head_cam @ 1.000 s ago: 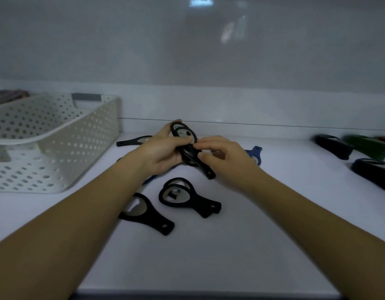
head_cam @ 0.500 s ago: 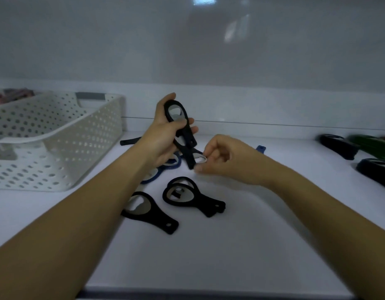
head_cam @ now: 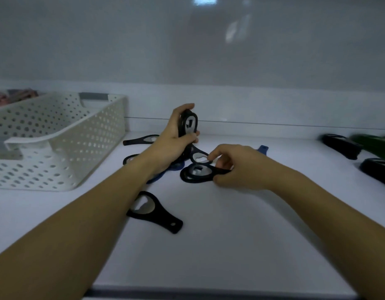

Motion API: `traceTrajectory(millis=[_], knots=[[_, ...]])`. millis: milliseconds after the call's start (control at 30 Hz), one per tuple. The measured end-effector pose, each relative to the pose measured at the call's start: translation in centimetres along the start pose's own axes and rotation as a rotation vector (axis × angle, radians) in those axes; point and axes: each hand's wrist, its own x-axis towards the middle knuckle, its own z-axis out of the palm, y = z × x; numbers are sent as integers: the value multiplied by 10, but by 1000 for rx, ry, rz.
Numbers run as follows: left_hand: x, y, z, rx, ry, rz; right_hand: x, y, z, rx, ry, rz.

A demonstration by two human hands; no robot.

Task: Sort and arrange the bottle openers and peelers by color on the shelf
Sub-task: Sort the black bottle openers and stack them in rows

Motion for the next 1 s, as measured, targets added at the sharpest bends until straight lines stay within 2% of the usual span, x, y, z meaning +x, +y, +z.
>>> traceTrajectory(millis=[100,267,333,533,700,1000], knots=[[1,3,-1,-37,29,-24,0,-1,0,-14,2,-8],[8,8,-10,-344,125,-151,1,-2,-3,80,-55,-4],[9,8,-12,-399,157,-200,2,-2,-3,136,-60,11],[10,6,-11,-373,182,-230,2,-1,-3,311,-87,64],[10,4,-9,-373,189,-249,0,-10,2,137,-59,-57],[9,5,-11,-359,210,-252,1,-10,9,231,-105,-7]])
